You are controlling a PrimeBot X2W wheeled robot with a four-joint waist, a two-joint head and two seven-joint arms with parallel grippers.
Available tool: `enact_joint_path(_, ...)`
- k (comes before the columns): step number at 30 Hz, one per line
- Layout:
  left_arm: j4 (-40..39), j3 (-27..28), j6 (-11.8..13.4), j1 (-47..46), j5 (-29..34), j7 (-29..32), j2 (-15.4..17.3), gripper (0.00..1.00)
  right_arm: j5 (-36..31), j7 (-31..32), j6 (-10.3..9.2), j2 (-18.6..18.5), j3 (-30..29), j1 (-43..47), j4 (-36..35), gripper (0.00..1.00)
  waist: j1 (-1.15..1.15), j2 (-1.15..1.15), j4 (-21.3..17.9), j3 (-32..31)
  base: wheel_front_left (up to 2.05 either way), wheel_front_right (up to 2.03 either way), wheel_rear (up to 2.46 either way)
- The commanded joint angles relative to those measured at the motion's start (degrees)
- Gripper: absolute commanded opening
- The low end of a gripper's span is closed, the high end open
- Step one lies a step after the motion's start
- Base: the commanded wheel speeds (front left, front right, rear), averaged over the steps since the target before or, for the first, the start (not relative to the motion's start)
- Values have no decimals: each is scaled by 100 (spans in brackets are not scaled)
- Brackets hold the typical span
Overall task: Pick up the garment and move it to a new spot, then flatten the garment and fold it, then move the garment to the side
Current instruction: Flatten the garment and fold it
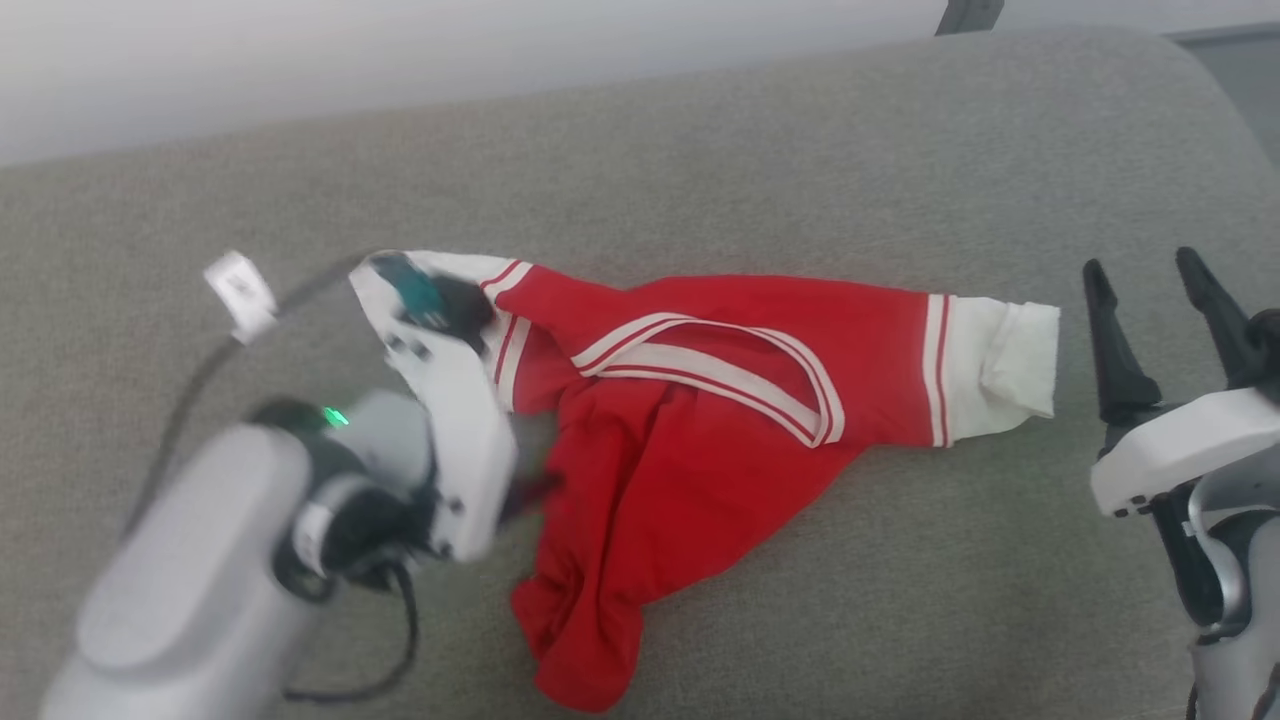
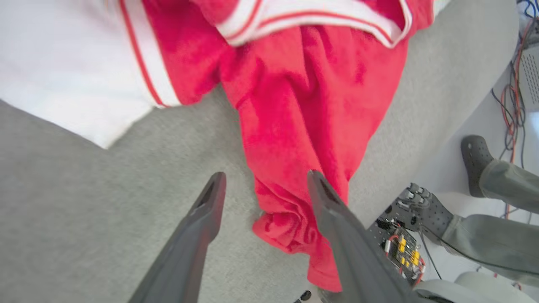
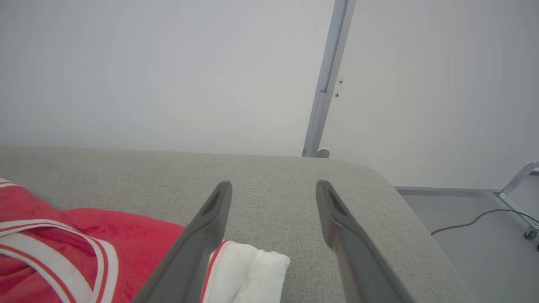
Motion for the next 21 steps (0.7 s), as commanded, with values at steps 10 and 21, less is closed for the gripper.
enact_joint_path(10, 1260, 212, -397, -919, 667, -1070, 155, 100, -139, -276, -8, 46, 296, -82, 31, 100, 0, 0, -253, -150, 0, 0, 0)
enact_joint_path(21, 3073, 393, -549, -1708, 597, -1650, -205, 100, -159, -373, -8, 147, 451, -156, 104, 100, 0, 0, -590, 41, 0, 0, 0)
